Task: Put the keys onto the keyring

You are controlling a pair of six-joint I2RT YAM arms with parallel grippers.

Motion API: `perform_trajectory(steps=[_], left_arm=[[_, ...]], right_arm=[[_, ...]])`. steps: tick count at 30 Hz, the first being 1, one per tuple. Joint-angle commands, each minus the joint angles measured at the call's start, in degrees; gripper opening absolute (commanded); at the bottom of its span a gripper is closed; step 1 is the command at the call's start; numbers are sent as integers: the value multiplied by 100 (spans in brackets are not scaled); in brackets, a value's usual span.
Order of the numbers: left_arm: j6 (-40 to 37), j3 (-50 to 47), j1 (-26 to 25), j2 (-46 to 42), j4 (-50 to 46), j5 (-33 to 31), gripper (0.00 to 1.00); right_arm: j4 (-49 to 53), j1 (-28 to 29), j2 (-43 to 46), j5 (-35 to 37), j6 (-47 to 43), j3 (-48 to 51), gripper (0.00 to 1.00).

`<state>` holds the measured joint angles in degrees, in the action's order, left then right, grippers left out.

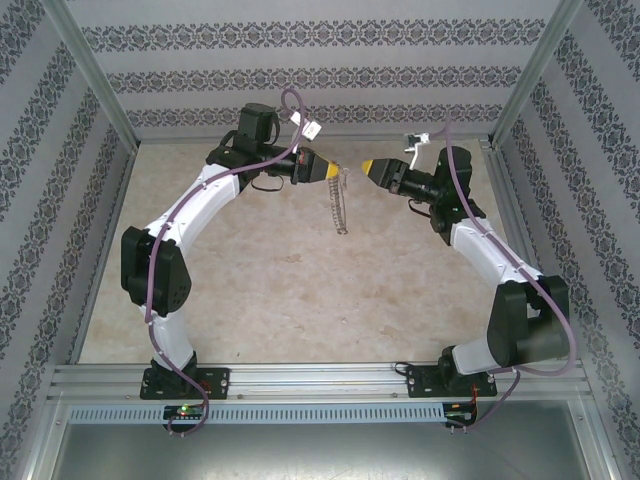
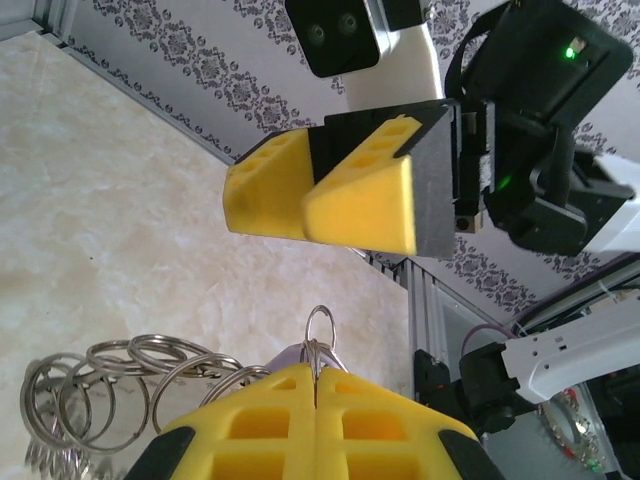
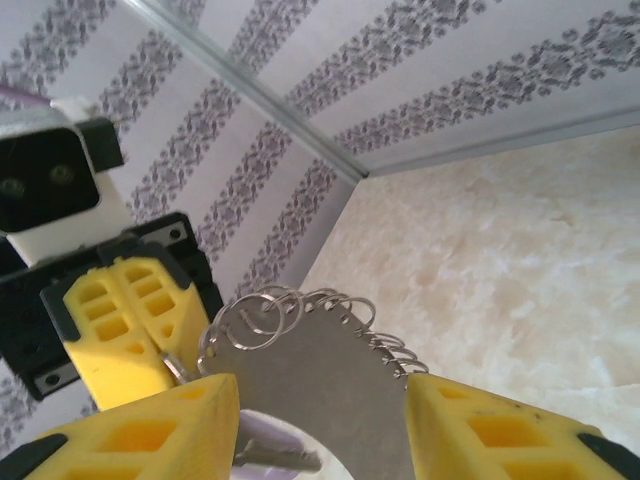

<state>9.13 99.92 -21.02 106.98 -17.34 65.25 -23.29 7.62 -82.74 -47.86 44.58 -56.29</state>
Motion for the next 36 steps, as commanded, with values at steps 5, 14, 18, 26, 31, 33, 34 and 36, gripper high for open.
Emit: perform_trajectory(steps=[5, 14, 18, 26, 31, 33, 34, 36], left_arm=[[835, -56, 61, -137, 596, 77, 0], [1365, -60, 59, -233, 530, -156, 0], [1382, -174, 54, -309, 597, -198, 0], [1387, -215, 55, -334, 630, -209, 0], [1375, -210, 57, -351, 647, -210, 0], [1375, -210, 58, -344, 642, -207, 0], [1372, -210, 61, -351, 645, -206, 0], [1352, -218, 56, -361, 631, -215, 0]], right_arm=[[-1034, 96, 246, 574, 798, 250, 48], [-1110, 453, 314, 715, 818, 252, 47], [-1095, 588, 253, 667, 816, 180, 45], [-1110, 680, 210, 611, 803, 258, 39], [-1091, 690, 147, 629, 781, 329, 39], [-1134, 702, 86, 612, 796, 330, 39], [-1143, 712, 56, 590, 792, 308, 39], [-1168, 732, -16, 576, 807, 274, 39]])
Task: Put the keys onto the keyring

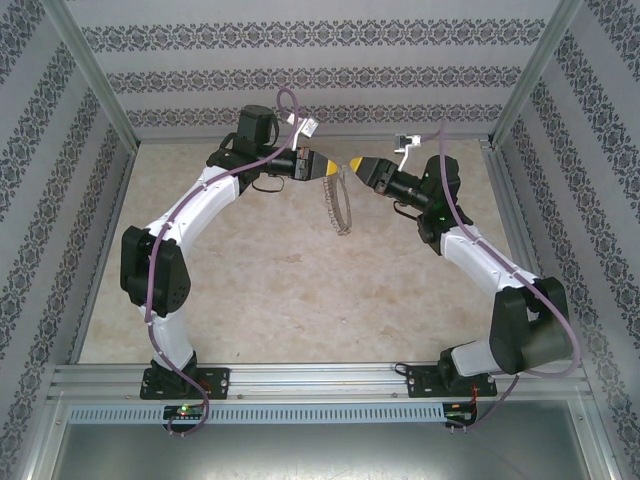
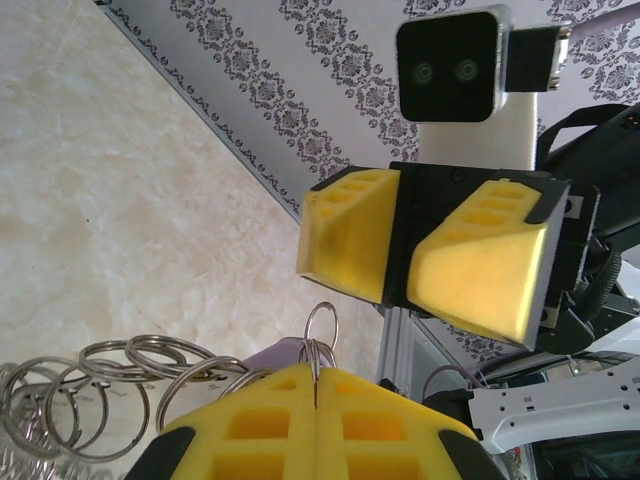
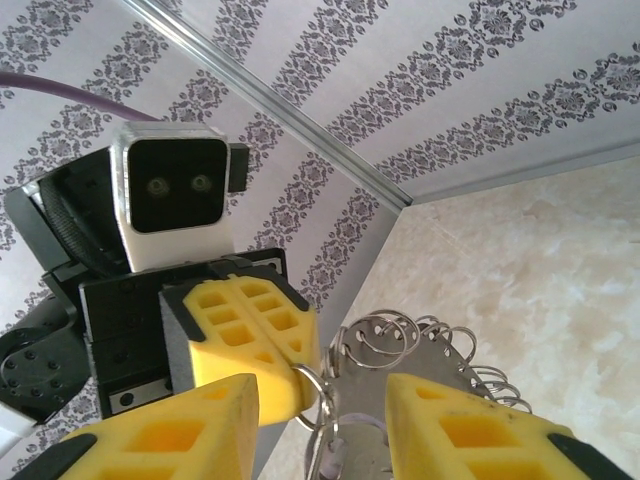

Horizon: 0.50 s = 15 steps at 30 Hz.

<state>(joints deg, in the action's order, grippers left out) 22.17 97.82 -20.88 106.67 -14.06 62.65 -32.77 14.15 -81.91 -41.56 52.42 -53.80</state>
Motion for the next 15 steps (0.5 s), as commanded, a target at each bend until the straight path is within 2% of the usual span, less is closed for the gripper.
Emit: perform_trajectory(steps=[1, 15], left_arm=[[33, -17, 42, -334, 301, 45, 0], [28, -20, 49, -314, 299, 22, 0]], right_arm=[[-221, 83, -138, -67, 17, 9, 37], [-299, 132, -245, -203, 33, -25, 15]])
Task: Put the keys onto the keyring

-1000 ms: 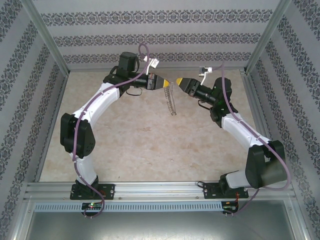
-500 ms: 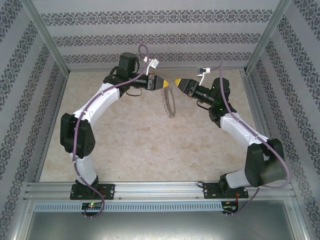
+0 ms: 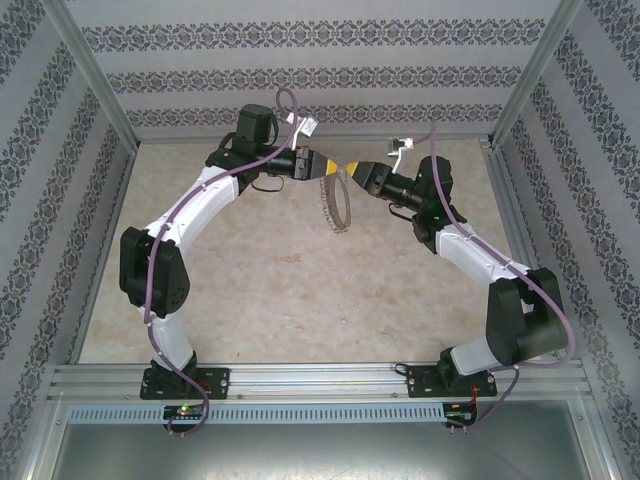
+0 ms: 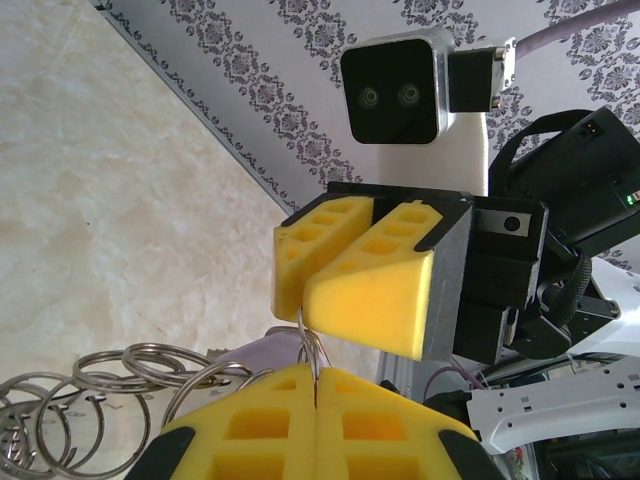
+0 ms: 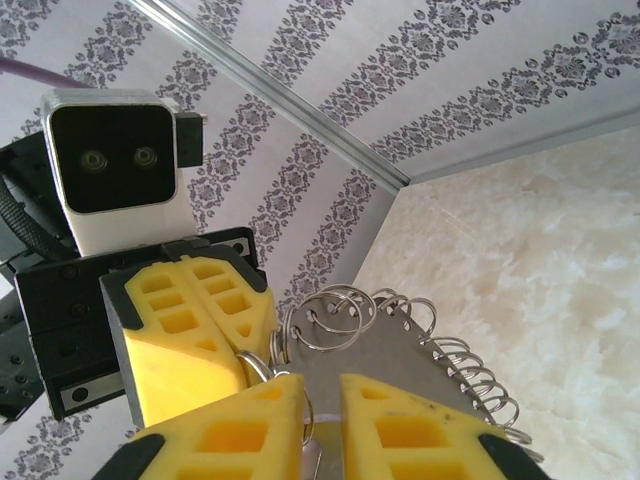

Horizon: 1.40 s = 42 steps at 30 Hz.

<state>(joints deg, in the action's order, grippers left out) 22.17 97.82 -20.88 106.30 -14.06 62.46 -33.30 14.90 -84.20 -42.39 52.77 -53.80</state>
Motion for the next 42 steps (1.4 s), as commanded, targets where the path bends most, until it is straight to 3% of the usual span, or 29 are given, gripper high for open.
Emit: perform_trajectory(steps=[1, 8, 36, 40, 42], left_arm=[[28, -17, 48, -279, 299, 47, 0], [50, -43, 48, -259, 313, 11, 0], [191, -132, 67, -312, 533, -32, 0], [157, -123, 75, -321, 485, -19, 0], [126, -112, 75, -321, 459, 23, 0]], right_arm=[[-255, 57, -9, -134, -4, -25, 14], [-339, 67, 25, -268, 31, -33, 0], [-151, 35, 395, -607, -205, 401, 0], [-159, -269, 540, -577, -179, 458, 30], [-177, -345, 588, -605, -184, 444, 35]])
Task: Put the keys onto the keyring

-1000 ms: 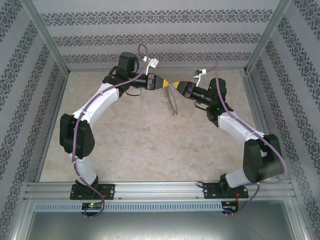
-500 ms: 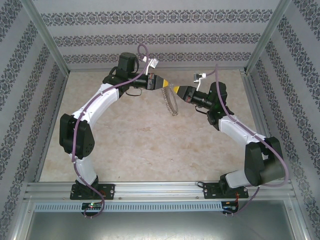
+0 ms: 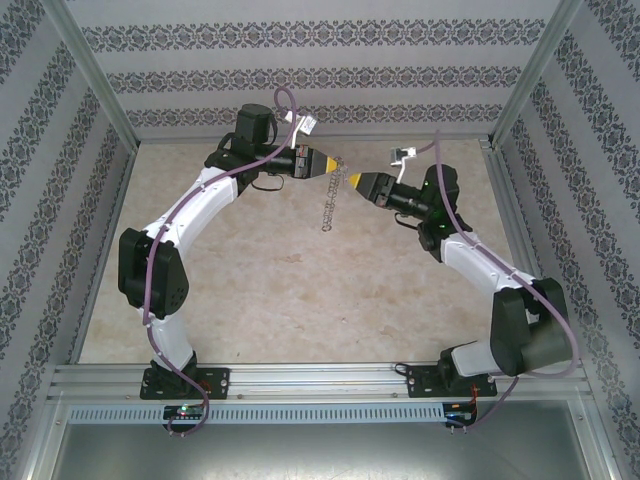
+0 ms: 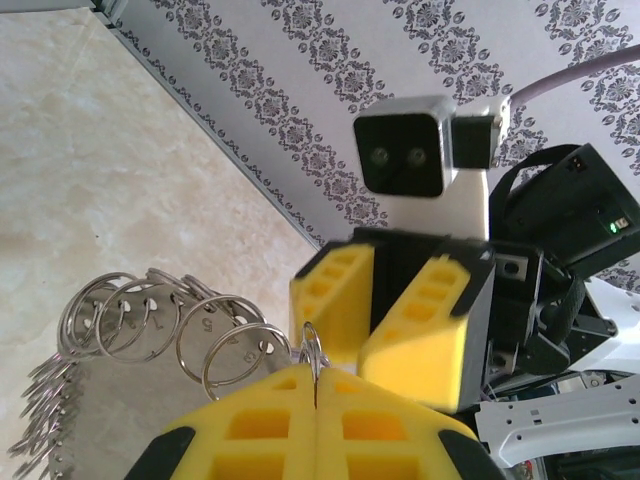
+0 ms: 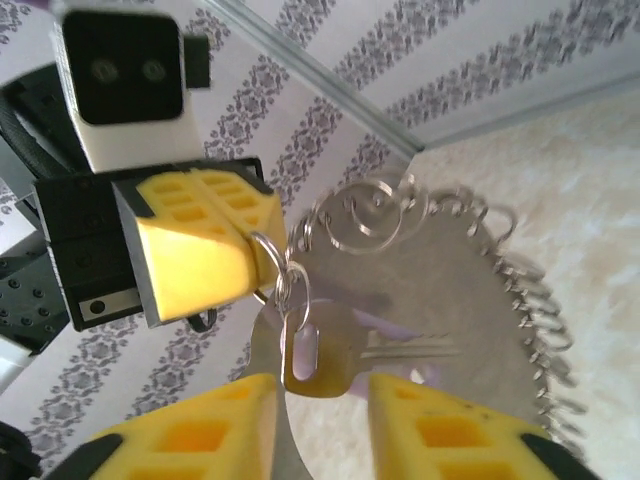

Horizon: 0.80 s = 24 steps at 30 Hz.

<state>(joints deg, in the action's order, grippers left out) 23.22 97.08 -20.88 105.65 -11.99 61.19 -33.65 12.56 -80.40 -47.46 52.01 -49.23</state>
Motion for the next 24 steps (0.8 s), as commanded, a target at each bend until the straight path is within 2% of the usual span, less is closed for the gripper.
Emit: perform_trajectory(steps=[1, 6, 16, 21, 24], left_arm=[[12, -40, 69, -255, 243, 173, 0], [-29, -33, 70, -246, 234, 283, 0], [-87, -32, 64, -280, 206, 411, 0], [-111, -31, 59, -297, 197, 445, 0], [-113, -31, 63, -299, 185, 447, 0]], right_arm=[[-142, -125, 209, -155, -133, -61, 37], [-175, -76, 94, -444, -289, -313, 42], [-236, 48, -406, -632, -364, -759, 43], [-261, 48, -534, -695, -354, -804, 42], [-287, 58, -572, -729, -342, -819, 38]])
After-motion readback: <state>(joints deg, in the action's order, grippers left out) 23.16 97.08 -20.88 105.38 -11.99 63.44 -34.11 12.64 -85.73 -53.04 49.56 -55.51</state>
